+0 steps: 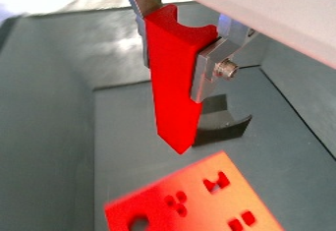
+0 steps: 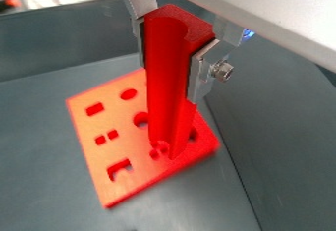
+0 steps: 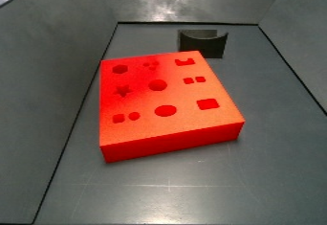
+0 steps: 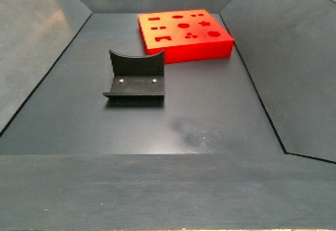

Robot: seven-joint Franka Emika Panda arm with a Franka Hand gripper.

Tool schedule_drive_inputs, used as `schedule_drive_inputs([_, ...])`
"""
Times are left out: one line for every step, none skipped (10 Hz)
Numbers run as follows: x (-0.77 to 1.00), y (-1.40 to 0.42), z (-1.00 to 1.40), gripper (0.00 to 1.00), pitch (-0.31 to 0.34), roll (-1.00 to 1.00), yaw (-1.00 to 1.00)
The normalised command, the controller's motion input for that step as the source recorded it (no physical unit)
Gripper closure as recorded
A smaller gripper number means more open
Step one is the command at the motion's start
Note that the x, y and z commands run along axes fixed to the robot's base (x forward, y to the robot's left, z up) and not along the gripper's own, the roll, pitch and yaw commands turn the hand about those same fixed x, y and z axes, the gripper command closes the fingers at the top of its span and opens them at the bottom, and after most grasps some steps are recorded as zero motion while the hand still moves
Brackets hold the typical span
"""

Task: Pick up the arch object. Move up. Rotate the arch object. Move to above the board. Insert the arch object.
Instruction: Move to above the board.

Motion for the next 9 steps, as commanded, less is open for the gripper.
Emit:
schedule_drive_inputs([0.28, -1.00, 0.12, 1.00, 0.102, -0.05, 1.00])
schedule_drive_inputs([0.30, -1.00, 0.12, 1.00, 0.110, -0.05, 1.00])
schedule_drive_inputs([0.32, -0.96, 0.13, 1.00, 0.115, -0.05, 1.00])
schedule_drive_inputs([0.28, -0.76, 0.10, 1.00, 0.119, -0.04, 1.00])
schedule_drive_inputs([0.17, -0.33, 0.05, 1.00, 0.133, -0.03, 1.00])
schedule_drive_inputs([0.13, -0.15, 0.03, 1.00, 0.139, -0.03, 1.00])
schedule_drive_inputs([0.09, -0.10, 0.02, 1.00, 0.141, -0.02, 1.00])
schedule_drive_inputs([0.07, -0.08, 0.02, 1.00, 0.152, -0.02, 1.00])
schedule_drive_inputs([0.07, -0.05, 0.02, 1.00, 0.171, -0.02, 1.00])
